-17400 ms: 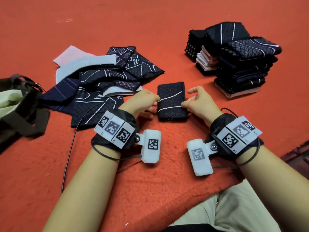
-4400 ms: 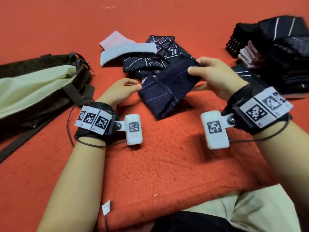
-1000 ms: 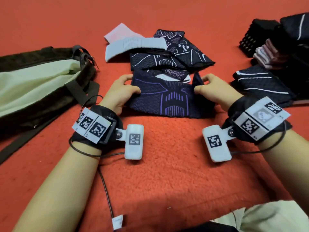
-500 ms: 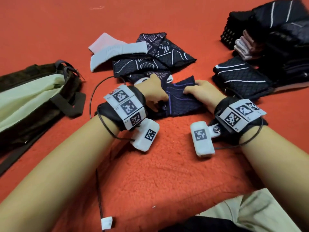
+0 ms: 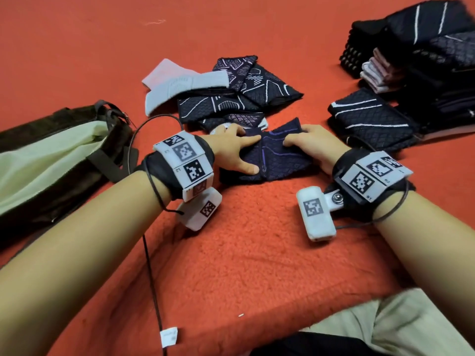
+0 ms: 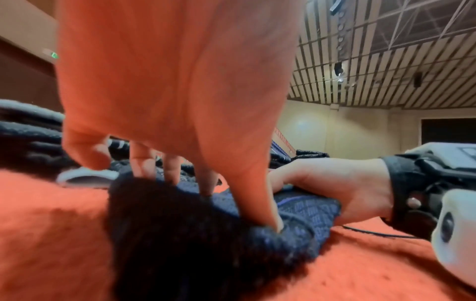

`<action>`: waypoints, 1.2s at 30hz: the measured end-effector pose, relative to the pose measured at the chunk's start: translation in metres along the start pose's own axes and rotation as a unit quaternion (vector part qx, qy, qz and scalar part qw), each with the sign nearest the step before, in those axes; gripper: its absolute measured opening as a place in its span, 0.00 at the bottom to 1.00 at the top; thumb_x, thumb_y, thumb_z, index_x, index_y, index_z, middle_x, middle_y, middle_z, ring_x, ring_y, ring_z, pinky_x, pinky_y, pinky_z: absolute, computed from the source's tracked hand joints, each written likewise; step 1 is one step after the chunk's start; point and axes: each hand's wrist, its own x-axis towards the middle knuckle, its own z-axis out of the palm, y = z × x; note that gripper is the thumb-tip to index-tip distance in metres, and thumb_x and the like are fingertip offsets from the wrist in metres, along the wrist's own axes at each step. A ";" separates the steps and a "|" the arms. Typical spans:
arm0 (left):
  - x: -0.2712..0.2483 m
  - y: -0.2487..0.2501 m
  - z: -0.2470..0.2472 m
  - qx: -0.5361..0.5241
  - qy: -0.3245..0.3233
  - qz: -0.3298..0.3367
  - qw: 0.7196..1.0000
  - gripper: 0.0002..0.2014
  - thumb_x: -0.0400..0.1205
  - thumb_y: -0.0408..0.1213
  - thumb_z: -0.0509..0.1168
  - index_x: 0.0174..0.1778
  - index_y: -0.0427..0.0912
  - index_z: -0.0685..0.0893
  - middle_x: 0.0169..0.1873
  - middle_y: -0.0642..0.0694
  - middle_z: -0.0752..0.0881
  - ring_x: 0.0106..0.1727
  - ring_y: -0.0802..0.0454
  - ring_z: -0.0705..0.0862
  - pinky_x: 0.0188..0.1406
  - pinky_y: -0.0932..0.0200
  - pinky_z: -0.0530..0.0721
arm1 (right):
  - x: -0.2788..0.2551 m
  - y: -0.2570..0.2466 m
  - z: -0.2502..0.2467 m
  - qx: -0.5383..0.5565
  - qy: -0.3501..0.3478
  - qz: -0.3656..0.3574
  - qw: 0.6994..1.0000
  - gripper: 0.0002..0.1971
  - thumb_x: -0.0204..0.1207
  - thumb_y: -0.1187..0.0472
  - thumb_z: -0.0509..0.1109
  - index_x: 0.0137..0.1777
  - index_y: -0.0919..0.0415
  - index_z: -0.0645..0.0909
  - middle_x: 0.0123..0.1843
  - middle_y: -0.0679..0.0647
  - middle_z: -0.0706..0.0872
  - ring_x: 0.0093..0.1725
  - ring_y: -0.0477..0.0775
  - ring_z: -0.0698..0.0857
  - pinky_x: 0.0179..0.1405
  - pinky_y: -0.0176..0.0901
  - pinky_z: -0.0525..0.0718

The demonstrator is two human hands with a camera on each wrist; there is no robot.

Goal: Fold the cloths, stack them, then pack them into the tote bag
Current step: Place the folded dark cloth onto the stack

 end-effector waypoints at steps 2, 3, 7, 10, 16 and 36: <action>0.003 -0.003 0.002 -0.005 -0.006 -0.006 1.000 0.41 0.75 0.62 0.64 0.81 0.62 0.52 0.79 0.43 0.53 0.79 0.38 0.52 0.81 0.45 0.51 | -0.002 -0.005 0.000 0.011 -0.004 0.006 1.000 0.04 0.70 0.68 0.68 0.40 0.59 0.81 0.42 0.62 0.85 0.39 0.60 0.84 0.40 0.47 0.81; 0.003 -0.004 0.003 -0.010 -0.004 -0.008 1.000 0.41 0.74 0.62 0.65 0.81 0.63 0.52 0.79 0.43 0.53 0.79 0.38 0.52 0.81 0.44 0.52 | -0.003 -0.008 0.001 0.012 -0.004 0.004 1.000 0.04 0.70 0.68 0.68 0.38 0.59 0.80 0.39 0.61 0.84 0.35 0.58 0.82 0.36 0.44 0.80; 0.001 -0.003 0.009 -0.027 0.006 -0.007 1.000 0.42 0.74 0.62 0.66 0.81 0.64 0.51 0.81 0.44 0.52 0.79 0.36 0.51 0.79 0.39 0.54 | -0.005 -0.022 0.013 0.011 -0.016 -0.022 1.000 0.07 0.71 0.68 0.68 0.35 0.57 0.75 0.32 0.57 0.77 0.27 0.52 0.74 0.26 0.37 0.75; -0.006 -0.002 0.012 -0.049 0.045 -0.028 0.997 0.43 0.72 0.61 0.69 0.81 0.63 0.54 0.80 0.49 0.54 0.78 0.38 0.53 0.76 0.41 0.60 | -0.007 -0.034 0.028 -0.005 -0.026 -0.028 0.999 0.07 0.71 0.68 0.67 0.38 0.56 0.73 0.30 0.56 0.71 0.23 0.51 0.71 0.20 0.31 0.71; -0.027 -0.012 0.003 -0.181 0.013 -0.064 0.981 0.42 0.76 0.44 0.72 0.80 0.37 0.57 0.71 0.39 0.69 0.71 0.43 0.70 0.61 0.65 0.68 | -0.007 -0.049 0.056 -0.089 -0.033 -0.049 0.994 0.13 0.70 0.63 0.70 0.30 0.55 0.70 0.27 0.52 0.76 0.24 0.50 0.75 0.18 0.30 0.70; -0.024 -0.045 0.007 -0.509 -0.057 -0.118 0.851 0.12 0.83 0.40 0.64 0.42 0.33 0.75 0.35 0.41 0.78 0.24 0.53 0.87 0.22 0.63 0.86 | -0.006 -0.042 0.065 -0.265 -0.179 -0.118 0.940 0.27 0.72 0.74 0.65 0.72 0.60 0.74 0.34 0.46 0.77 0.32 0.45 0.76 0.30 0.31 0.76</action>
